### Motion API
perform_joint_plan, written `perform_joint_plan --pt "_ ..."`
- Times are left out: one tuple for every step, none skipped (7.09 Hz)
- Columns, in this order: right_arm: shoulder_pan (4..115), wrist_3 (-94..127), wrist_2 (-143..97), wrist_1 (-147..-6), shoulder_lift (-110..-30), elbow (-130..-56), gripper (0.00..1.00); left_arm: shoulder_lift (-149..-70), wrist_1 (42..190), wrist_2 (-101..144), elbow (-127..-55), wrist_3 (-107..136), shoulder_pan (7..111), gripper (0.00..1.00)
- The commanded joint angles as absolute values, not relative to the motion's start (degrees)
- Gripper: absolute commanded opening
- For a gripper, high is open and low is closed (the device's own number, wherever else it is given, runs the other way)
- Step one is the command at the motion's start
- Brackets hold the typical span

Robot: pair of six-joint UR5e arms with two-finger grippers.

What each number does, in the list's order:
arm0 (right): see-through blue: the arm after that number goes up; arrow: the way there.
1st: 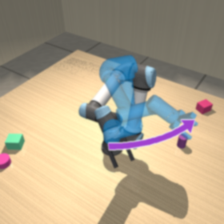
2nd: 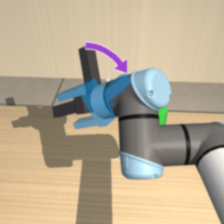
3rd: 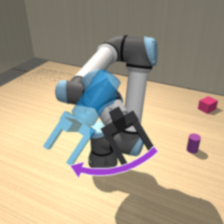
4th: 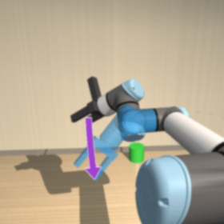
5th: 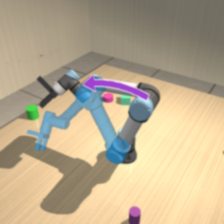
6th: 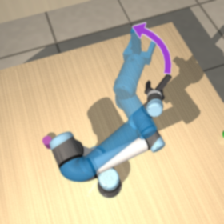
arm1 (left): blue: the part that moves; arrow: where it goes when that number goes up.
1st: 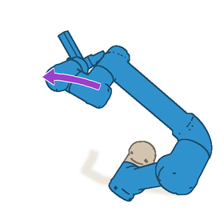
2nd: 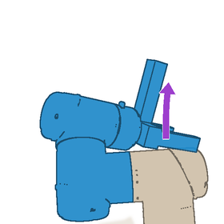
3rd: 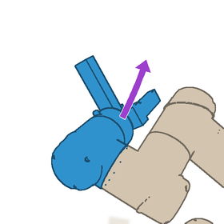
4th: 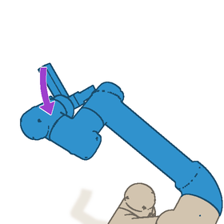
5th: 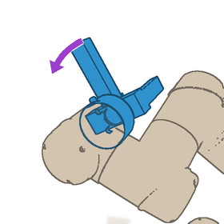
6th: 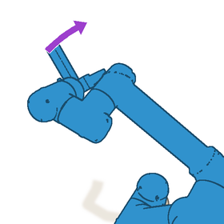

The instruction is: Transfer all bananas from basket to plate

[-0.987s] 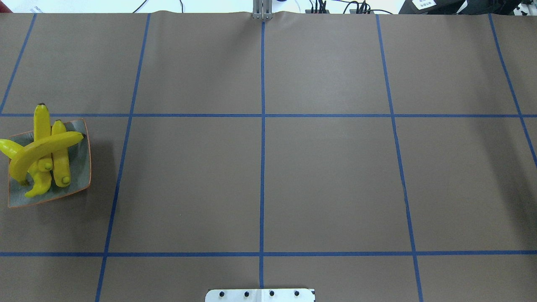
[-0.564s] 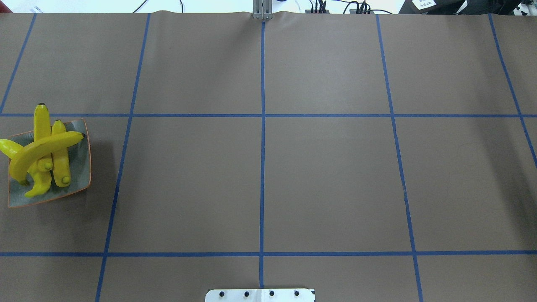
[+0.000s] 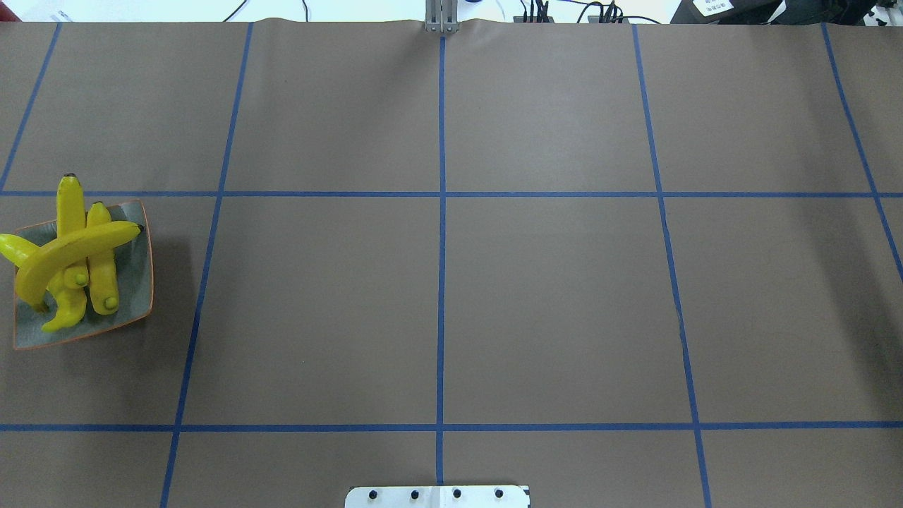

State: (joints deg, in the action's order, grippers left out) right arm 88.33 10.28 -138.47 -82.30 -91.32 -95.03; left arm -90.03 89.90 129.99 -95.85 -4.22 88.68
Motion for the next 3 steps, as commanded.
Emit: perform_joint_plan --pt "88.3 10.3 -138.3 -82.3 -91.5 -95.0 1.0 -90.1 90.0 130.0 -95.6 -4.2 88.7 1.0" --pt "88.3 10.3 -138.4 -82.1 -91.8 -95.0 1.0 -90.1 90.0 130.0 -95.5 -4.2 88.7 1.0" --pt "88.3 10.3 -138.5 -82.0 -91.9 -95.1 1.0 -90.1 90.0 130.0 -95.5 -4.2 88.7 1.0"
